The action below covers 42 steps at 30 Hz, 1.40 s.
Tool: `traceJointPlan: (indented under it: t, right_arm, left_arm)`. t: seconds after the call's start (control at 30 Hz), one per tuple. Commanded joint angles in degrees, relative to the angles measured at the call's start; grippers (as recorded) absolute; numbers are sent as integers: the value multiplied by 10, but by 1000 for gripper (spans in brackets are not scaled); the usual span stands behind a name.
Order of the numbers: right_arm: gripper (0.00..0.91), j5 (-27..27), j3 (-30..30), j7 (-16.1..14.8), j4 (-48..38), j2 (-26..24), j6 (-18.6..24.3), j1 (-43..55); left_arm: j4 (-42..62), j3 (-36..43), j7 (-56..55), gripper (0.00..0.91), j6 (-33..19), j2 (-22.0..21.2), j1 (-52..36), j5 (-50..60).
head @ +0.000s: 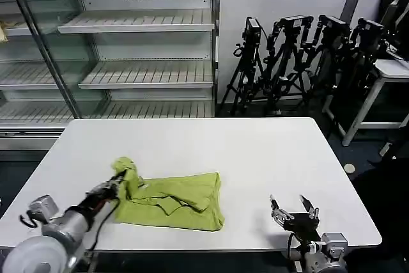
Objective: Fold and organize the clothes.
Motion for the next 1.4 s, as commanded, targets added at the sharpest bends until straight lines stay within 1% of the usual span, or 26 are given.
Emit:
traceJointPlan:
  t: [0.03,0.17,0.33,0.47,0.5,0.53,0.57,0.6,0.7,0.9,1.0,1.13,1.27,1.3,1.33,1.4]
  right_arm:
    - [907,-1,14,0,6,2,2,-20]
    - [907,-1,19,-1,8,0,4,-26]
    - [907,-2,22,0,12,4,3,-28]
    - [907,-6,22,-1,14,8,5,-34]
    - [907,-7,23,-1,14,8,6,-35]
    - [907,-8,23,-1,13,9,7,-36]
    - [907,-9,24,0,12,10,8,-37]
    - [907,-9,24,0,12,10,8,-37]
    - [907,-9,25,0,14,10,8,-37]
    - [907,-12,20,2,15,11,6,-36]
    - [907,-14,14,2,16,12,5,-33]
    - [907,-17,6,3,16,12,4,-28]
    - [907,-19,-4,2,11,13,4,-22]
    - [907,-19,-9,2,9,14,4,-19]
    - [907,-19,-10,2,9,14,4,-17]
    - [907,-19,-18,2,5,14,4,-11]
  left_arm:
    - [-19,168,2,20,-1,-74,-61,3]
    - [6,224,6,20,-5,-81,-81,40]
    - [47,270,13,20,-12,-81,-104,99]
    - [69,285,15,30,-14,-78,-112,129]
    - [70,289,15,20,-14,-79,-113,142]
    - [76,293,16,81,-17,-79,-115,164]
    - [79,297,20,312,-17,-79,-116,185]
    - [79,298,21,907,-16,-79,-116,190]
    - [72,299,25,907,-12,-81,-115,191]
    - [52,292,39,907,-30,-91,-113,163]
    - [47,275,39,907,-35,-92,-106,150]
    - [19,232,33,907,-26,-83,-83,120]
    - [-3,172,22,907,-22,-63,-50,126]
    - [-7,148,20,907,-14,-48,-37,143]
    - [-8,137,20,907,-13,-42,-31,149]
    - [-10,90,20,907,-10,-12,-4,148]
